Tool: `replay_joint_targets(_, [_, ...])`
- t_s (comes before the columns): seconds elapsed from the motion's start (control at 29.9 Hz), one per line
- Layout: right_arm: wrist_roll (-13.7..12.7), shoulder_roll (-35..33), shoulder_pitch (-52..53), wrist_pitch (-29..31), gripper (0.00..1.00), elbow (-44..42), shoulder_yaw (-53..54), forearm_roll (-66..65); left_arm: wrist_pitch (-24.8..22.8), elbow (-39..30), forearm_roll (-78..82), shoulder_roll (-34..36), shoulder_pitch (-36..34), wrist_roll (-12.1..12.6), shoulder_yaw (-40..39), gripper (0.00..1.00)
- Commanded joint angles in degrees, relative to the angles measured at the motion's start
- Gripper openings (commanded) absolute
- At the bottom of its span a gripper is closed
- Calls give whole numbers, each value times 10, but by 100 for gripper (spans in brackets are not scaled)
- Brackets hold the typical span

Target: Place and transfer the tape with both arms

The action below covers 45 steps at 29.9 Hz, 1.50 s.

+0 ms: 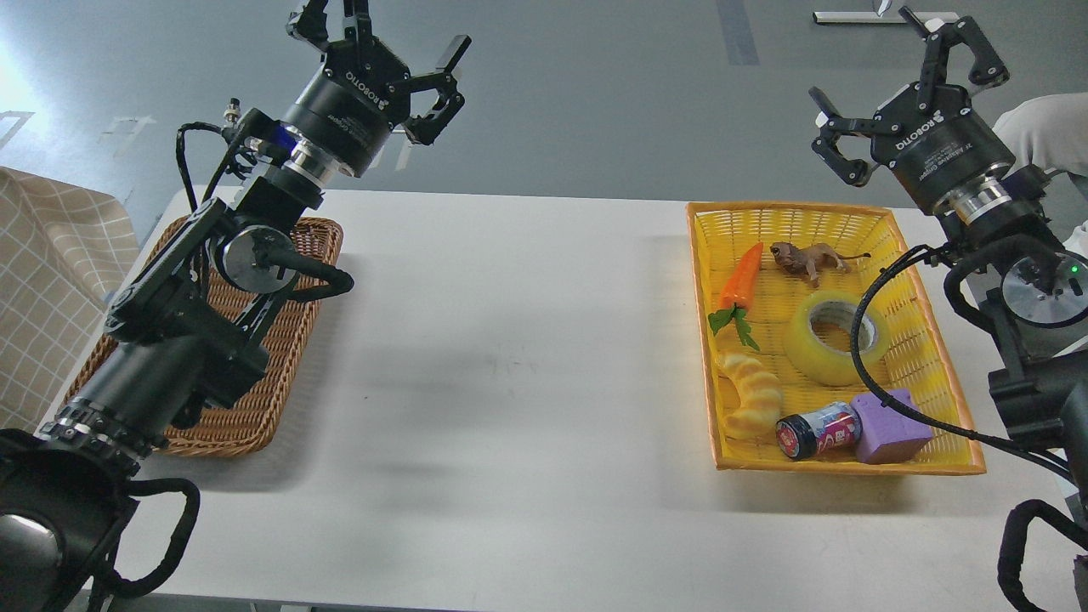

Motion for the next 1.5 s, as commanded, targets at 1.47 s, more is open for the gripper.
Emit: replay_joint_targets(1.47, [3,-191,68,0,100,50,-211,-254,0,-1,2,1,-3,-1,1,98])
